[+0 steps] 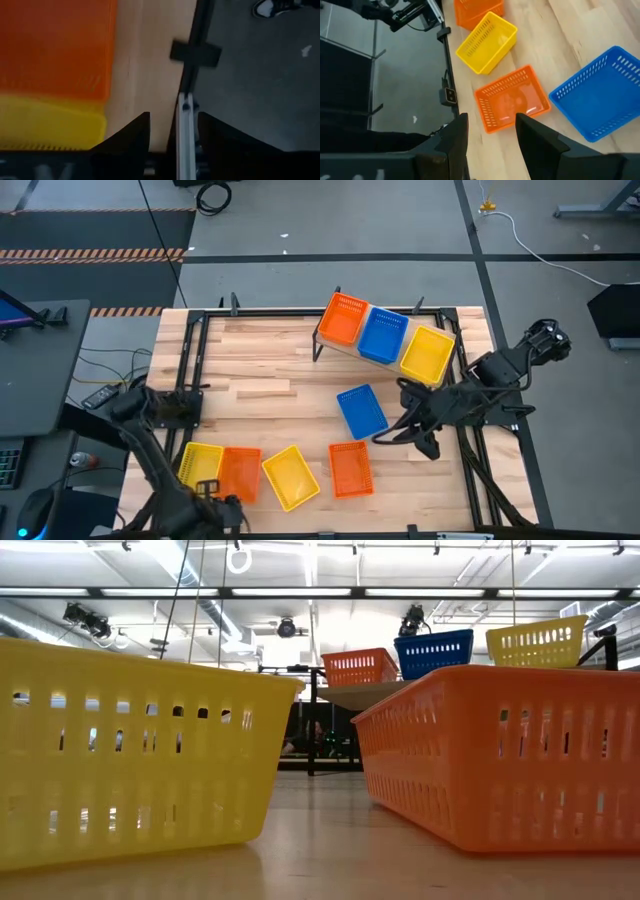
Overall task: Stack baskets on shelf by color
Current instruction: Stack the left yellow basket on the yellow basket on the shelf
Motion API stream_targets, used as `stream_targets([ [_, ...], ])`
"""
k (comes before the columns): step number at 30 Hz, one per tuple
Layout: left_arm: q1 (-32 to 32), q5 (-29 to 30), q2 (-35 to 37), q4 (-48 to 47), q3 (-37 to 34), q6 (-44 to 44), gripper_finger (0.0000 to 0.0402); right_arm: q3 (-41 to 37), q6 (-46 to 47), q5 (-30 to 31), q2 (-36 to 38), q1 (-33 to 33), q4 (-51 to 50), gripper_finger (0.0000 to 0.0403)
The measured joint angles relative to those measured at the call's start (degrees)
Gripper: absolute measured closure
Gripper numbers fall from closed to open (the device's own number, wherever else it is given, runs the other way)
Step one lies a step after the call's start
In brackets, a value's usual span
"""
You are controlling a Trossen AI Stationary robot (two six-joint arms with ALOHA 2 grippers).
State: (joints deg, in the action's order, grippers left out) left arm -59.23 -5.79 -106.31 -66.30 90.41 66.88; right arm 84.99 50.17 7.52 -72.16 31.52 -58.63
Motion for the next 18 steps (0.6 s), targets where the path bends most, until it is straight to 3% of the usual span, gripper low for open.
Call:
stream_targets([
  [7, -5.83, -1.31, 7.85, 7.45, -14.20, 6.14, 0.0230, -0.02, 5.51, 1.89, 0.02, 2.15, 0.59, 0.0232],
  [14, -7.03, -1.23, 12.92, 8.29, -23.42, 5.83, 0.0230, -0.02, 8.50, 2.49, 0.02, 3.57, 0.59, 0.0232],
  [18, -7.23, -2.44, 13.89, 13.36, -29.20, 3.19, 0.0230, -0.02, 10.02, 2.43, 0.02, 3.70, 0.76, 0.0232],
])
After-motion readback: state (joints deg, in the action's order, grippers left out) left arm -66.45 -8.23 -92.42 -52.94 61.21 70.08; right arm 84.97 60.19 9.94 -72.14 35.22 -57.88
